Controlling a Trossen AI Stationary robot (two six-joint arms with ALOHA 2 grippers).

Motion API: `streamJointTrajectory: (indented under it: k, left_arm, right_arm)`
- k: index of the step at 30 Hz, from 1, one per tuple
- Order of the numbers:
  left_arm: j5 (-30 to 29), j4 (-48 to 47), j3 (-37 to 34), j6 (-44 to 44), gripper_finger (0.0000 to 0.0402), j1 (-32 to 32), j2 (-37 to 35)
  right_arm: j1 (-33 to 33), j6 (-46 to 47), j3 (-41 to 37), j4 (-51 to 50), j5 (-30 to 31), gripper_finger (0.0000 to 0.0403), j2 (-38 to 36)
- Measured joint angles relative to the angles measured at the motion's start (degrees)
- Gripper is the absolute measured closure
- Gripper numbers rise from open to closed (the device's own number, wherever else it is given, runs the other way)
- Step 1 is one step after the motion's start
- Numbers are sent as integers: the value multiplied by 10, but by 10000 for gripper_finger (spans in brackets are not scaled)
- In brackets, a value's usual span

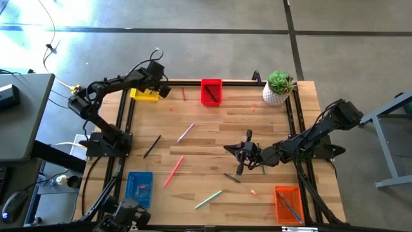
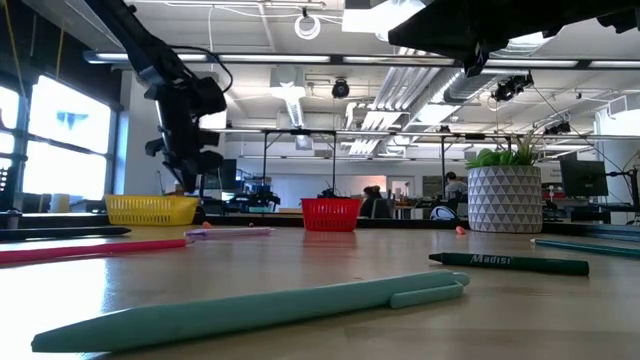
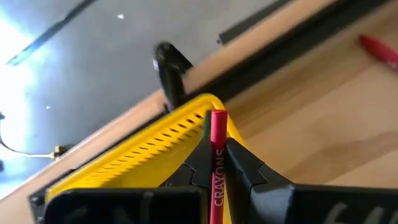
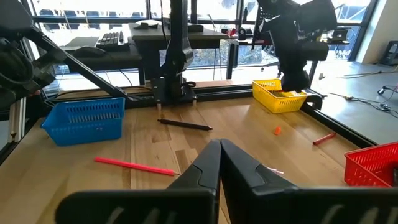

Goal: Sort crayons/erasers/pens/pencils in bins
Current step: Put the bottom red crayon into the yellow bin, then put the top right orange eraser into the blue bin

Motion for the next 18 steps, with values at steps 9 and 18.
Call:
streamJointTrajectory:
  k: [9, 18]
  left_arm:
    - [-32, -3, 0, 1, 355, -1, 9]
    - [-34, -2, 0, 22, 301, -8, -17]
  right_arm:
    - [0, 0, 0, 0, 0, 401, 0]
    - [0, 0, 0, 0, 0, 401, 0]
